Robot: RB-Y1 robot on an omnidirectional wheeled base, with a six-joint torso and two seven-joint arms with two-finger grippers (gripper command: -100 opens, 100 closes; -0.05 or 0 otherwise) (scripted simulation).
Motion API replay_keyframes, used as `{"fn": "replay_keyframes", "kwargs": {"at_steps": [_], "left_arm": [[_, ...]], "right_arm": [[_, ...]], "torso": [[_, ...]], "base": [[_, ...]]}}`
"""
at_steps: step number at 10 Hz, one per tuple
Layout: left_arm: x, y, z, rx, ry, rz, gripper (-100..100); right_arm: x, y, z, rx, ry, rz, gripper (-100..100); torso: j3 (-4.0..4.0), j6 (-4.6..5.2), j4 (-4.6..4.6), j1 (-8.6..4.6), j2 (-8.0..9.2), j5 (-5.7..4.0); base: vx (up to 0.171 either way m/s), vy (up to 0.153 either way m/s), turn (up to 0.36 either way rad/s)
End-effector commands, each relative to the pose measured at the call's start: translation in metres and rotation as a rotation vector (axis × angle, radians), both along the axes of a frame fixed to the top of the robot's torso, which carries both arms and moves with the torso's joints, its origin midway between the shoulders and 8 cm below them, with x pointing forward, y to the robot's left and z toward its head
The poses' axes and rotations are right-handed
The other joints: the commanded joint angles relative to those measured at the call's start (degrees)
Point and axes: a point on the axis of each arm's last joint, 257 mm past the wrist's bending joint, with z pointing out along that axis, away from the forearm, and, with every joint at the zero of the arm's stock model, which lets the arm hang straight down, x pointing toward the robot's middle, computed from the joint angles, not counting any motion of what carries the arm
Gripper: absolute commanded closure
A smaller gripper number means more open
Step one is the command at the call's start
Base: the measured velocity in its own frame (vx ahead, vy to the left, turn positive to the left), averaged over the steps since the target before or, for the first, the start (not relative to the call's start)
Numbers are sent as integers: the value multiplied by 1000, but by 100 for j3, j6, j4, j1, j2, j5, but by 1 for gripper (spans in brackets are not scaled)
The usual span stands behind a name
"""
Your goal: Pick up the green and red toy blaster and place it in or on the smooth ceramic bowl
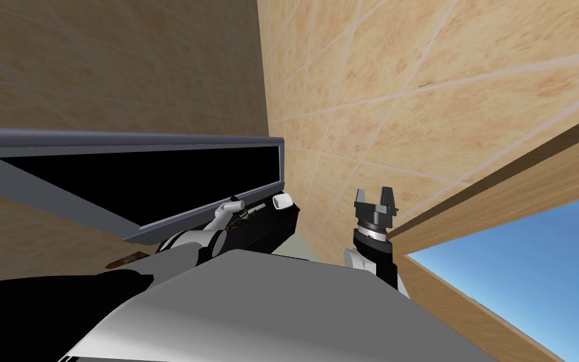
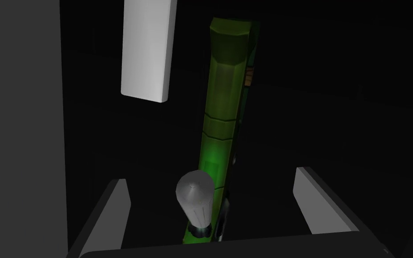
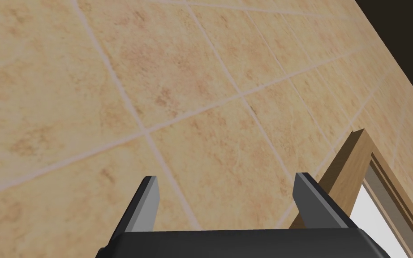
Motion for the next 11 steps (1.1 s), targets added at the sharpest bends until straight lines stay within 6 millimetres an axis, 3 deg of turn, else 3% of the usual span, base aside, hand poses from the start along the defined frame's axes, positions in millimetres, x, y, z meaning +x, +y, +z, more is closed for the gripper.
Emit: {"fn": "replay_keyframes", "kwargs": {"at_steps": [1,11], "left_arm": [[-8,15,-2,0,-1,33,-100],[-67,92,-15,5,1,217,-100]], "right_arm": [[0,0,0,0,0,0,0],[0,0,0,0,0,0,0]], "torso": [[0,0,0,0,0,0],[6,-2,3,5,10,1]], "base": [[-16,2,-232],[-32,9,-192]]}}
